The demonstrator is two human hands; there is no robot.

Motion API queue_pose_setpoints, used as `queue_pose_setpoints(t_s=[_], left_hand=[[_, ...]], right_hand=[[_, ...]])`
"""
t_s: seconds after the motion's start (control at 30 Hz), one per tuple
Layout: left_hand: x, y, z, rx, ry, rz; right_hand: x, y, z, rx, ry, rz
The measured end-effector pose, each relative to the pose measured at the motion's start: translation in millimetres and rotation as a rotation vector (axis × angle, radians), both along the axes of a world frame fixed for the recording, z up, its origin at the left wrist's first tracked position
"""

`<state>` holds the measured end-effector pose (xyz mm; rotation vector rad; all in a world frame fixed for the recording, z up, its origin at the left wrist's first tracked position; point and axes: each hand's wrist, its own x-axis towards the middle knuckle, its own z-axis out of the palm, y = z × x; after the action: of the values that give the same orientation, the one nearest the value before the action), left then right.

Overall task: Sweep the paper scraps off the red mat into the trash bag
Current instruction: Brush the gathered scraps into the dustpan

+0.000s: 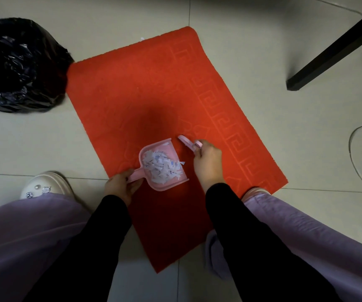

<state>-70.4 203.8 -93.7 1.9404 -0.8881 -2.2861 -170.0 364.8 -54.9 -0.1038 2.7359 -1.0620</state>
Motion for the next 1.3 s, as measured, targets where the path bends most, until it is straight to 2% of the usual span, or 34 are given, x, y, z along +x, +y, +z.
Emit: queue_pose_setpoints(t_s=[0.23, 0.47, 0.83, 0.9, 1.17, 1.3], left_hand=[[-1.1, 6.5, -4.6, 0.024, 0.012, 0.051], [-2.4, 11.1, -5.4, 0.003, 0.027, 0.053], [-11.5, 15.4, -20.4, 0.026, 0.035, 0.006], [-12.1, 18.0, -21.1, -0.008, 0.073, -0.073], [-19.8, 20.2, -22.8, -0.04, 0.079, -0.112], [-25.3, 20.5, -21.2, -0.014, 0.057, -0.035]], right_hand=[[6.4, 1.2, 3.9, 0.034, -0.027, 0.024], [-16.6, 10.3, 8.2, -0.042, 0.092, -0.086], [1.1, 4.3, -3.6, 0.076, -0.014, 0.07], [3.2, 4.2, -1.3, 0.084, -0.035, 0.09], [-22.8, 17.1, 8.4, 0.0, 0.06, -0.083], [-26.3, 20.4, 3.2, 0.017, 0.029, -0.078]])
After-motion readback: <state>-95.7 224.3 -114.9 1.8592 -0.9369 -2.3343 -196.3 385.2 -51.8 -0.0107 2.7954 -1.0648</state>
